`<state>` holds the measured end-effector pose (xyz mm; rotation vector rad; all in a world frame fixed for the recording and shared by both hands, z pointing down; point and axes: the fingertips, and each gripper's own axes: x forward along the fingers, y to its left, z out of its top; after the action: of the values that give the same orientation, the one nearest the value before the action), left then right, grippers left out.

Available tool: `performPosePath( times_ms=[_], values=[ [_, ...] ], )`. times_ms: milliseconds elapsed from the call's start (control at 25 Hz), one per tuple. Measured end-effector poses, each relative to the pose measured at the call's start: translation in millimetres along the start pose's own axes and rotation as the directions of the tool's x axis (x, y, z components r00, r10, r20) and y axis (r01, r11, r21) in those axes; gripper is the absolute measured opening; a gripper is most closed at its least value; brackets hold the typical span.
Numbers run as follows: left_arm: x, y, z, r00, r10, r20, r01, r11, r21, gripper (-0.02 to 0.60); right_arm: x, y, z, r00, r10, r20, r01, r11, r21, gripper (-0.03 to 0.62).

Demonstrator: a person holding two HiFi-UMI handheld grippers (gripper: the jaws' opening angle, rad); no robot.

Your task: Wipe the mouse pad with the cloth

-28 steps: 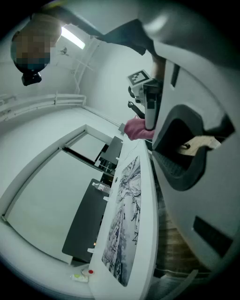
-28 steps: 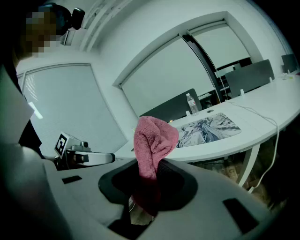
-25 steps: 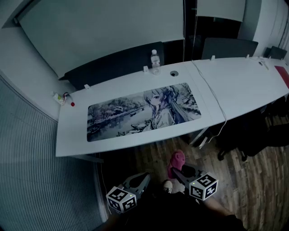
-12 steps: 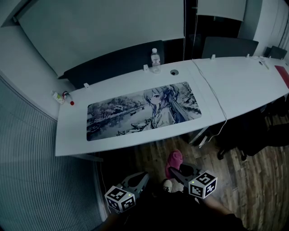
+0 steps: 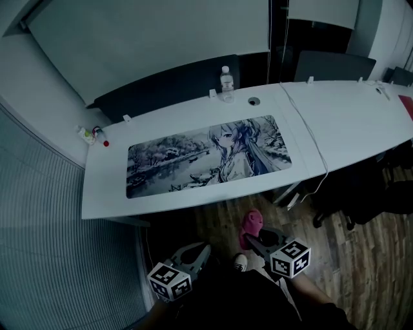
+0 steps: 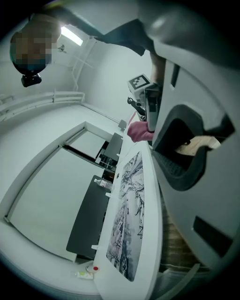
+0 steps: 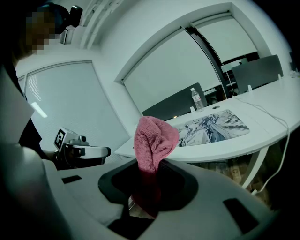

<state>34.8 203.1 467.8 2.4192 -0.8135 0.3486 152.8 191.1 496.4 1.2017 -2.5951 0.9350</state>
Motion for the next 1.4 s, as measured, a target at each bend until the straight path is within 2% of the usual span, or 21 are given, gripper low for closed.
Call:
performPosePath(
  times_ms=[280,560,720,1000,1240,1400],
  values=[
    [8.0,18.7,23.7,1.0,-0.007,-0.013,0.007,1.0,0.016,0.006,15.4,-20.5,8.2,0.999,-0.038,-0.008,0.038,0.999,0.025,0.112],
    [34.5,39.1,49.8,0.995,-0.092,-0.024,0.092,0.995,0.025,0.006,32.7,-37.6,18.3,0.992,-0.116,-0.047,0.117,0.993,0.0,0.112],
    [46.3,53.0,62.5,0.988,-0.146,-0.039,0.148,0.988,0.038,0.006,43.5,-51.0,22.1,0.981,-0.178,-0.075,0.176,0.984,-0.03,0.112],
    [52.2,92.7,78.8,0.98,-0.193,-0.053,0.195,0.98,0.041,0.006,68.6,-74.1,31.6,0.958,-0.274,-0.089,0.274,0.962,-0.008,0.112],
    [47.4,120.1,80.0,0.978,-0.202,-0.06,0.204,0.978,0.037,0.006,88.4,-86.8,34.8,0.938,-0.326,-0.121,0.325,0.945,-0.025,0.112],
    [40.4,130.8,84.1,0.98,-0.191,-0.05,0.192,0.981,0.031,0.006,99.7,-92.3,35.7,0.923,-0.348,-0.166,0.334,0.937,-0.103,0.112]
  ],
)
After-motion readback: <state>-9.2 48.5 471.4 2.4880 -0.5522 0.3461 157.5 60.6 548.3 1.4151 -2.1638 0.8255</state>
